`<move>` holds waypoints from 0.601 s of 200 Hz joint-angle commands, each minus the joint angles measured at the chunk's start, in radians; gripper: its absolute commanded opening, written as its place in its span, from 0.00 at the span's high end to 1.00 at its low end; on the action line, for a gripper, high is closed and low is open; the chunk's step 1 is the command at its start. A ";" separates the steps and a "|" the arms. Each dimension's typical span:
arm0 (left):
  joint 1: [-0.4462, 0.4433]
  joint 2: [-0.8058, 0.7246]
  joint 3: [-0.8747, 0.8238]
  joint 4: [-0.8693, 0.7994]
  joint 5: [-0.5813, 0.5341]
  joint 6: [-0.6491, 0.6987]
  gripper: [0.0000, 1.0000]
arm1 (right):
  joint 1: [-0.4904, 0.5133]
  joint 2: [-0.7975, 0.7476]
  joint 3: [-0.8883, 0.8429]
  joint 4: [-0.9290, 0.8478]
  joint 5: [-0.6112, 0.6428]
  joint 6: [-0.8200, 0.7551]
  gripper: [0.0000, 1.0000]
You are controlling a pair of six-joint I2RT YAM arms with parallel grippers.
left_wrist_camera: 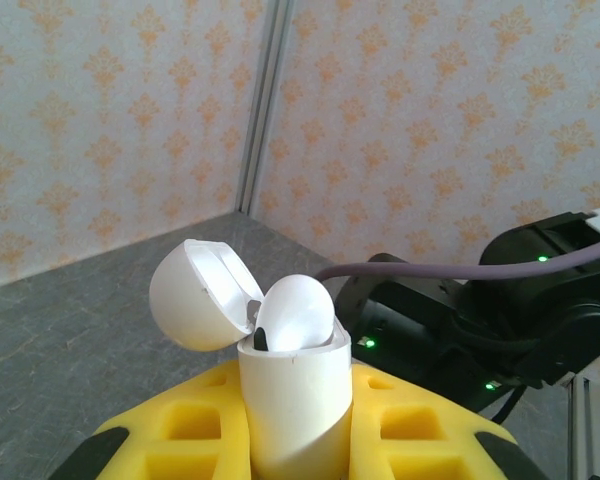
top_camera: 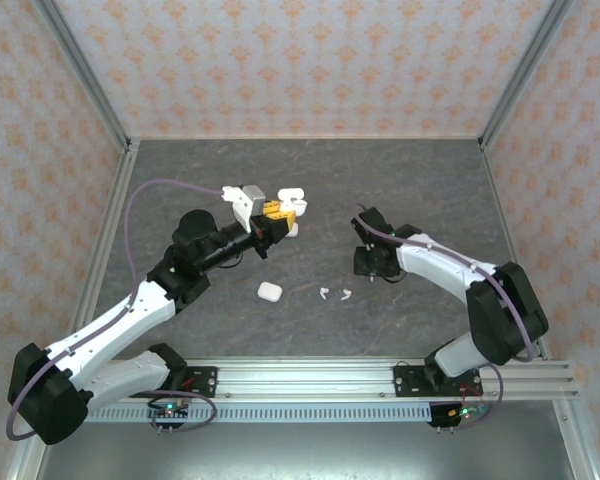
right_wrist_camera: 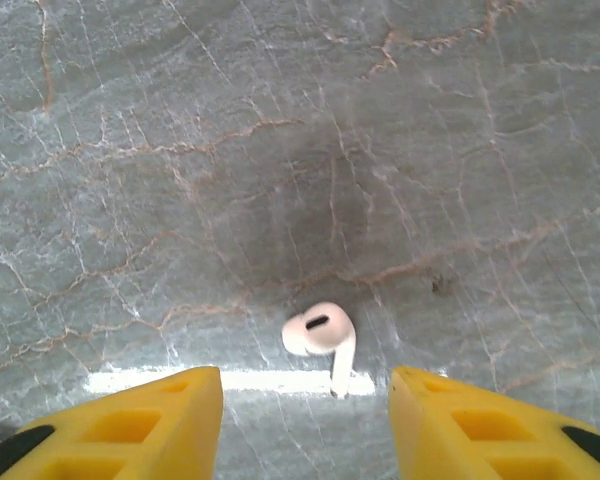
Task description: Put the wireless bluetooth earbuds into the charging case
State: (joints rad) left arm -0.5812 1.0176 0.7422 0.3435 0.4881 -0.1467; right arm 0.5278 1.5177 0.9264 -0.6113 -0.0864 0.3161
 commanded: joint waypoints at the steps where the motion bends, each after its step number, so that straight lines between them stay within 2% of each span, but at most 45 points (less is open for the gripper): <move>1: -0.002 -0.024 -0.002 -0.004 -0.017 0.029 1.00 | -0.011 0.056 0.036 -0.035 -0.008 -0.040 0.53; 64: -0.003 -0.024 0.005 -0.009 -0.019 0.034 1.00 | -0.030 0.145 0.071 -0.013 -0.031 -0.069 0.54; 120: -0.002 -0.020 0.004 -0.010 -0.018 0.034 1.00 | -0.034 0.177 0.060 0.001 -0.044 -0.074 0.61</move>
State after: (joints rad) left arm -0.5812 1.0157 0.7422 0.3248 0.4877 -0.1291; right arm 0.5003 1.6806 0.9707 -0.6121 -0.1307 0.2554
